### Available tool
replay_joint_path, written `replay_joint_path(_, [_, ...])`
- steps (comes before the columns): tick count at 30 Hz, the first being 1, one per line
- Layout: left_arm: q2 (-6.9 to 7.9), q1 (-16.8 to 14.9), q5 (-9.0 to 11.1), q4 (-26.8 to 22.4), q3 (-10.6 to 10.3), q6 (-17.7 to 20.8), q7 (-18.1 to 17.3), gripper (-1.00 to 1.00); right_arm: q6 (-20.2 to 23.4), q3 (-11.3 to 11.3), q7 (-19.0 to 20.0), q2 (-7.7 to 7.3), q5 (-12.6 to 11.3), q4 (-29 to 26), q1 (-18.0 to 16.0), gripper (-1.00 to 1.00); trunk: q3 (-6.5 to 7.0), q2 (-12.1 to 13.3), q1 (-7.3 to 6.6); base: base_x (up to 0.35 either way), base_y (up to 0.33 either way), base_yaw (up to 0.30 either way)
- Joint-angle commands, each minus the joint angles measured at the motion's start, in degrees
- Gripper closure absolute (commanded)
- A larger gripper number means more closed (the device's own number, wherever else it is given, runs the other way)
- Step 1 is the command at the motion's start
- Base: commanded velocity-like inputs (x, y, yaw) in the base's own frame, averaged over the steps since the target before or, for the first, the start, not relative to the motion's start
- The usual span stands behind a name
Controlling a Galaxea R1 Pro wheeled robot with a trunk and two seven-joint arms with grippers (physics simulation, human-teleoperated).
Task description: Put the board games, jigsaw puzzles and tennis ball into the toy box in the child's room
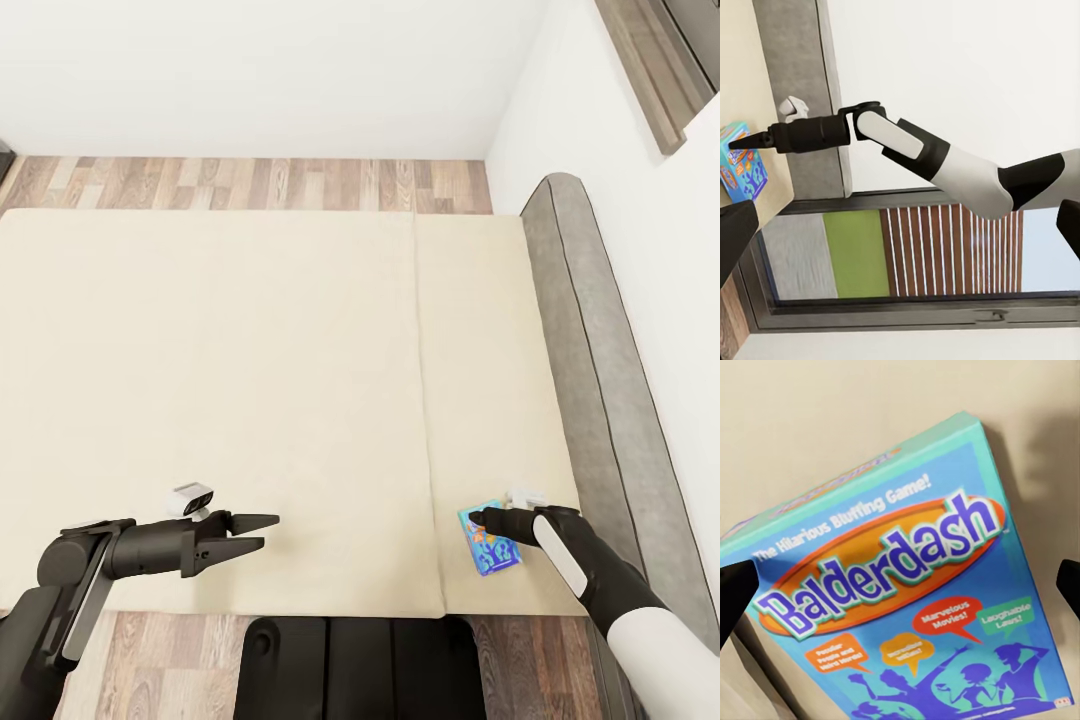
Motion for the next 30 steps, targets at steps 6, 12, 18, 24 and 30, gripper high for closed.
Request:
replay_joint_path(6, [-0.01,-0.1,0.0,0.0,-0.1,0.6,-0.2,-1.00,-2.9,-0.1,0.1,0.44,1.3,3.4,0.0,-1.00,-0.07,0.0,0.09,0.000,0.000,0.000])
replay_joint_path(12, [-0.01,-0.1,0.0,0.0,-0.1,0.6,-0.2,-1.00,-2.9,-0.1,0.0,0.46,1.3,3.4,0.0,-1.00,-0.03,0.0,0.09,0.000,0.000,0.000])
replay_joint_path(18, [-0.01,-0.1,0.0,0.0,-0.1,0.6,-0.2,-1.00,-2.9,-0.1,0.0,0.50,1.3,3.5,0.0,-1.00,0.24,0.0,0.09,0.000,0.000,0.000])
replay_joint_path(24, [-0.01,-0.1,0.0,0.0,-0.1,0.6,-0.2,-1.00,-2.9,-0.1,0.0,0.57,1.3,3.5,0.0,-1.00,0.44,0.0,0.09,0.000,0.000,0.000])
replay_joint_path(30, [-0.01,-0.1,0.0,0.0,-0.1,0.6,-0.2,-1.00,-2.9,-0.1,0.1,0.59,1.3,3.4,0.0,-1.00,0.49,0.0,0.09,0.000,0.000,0.000])
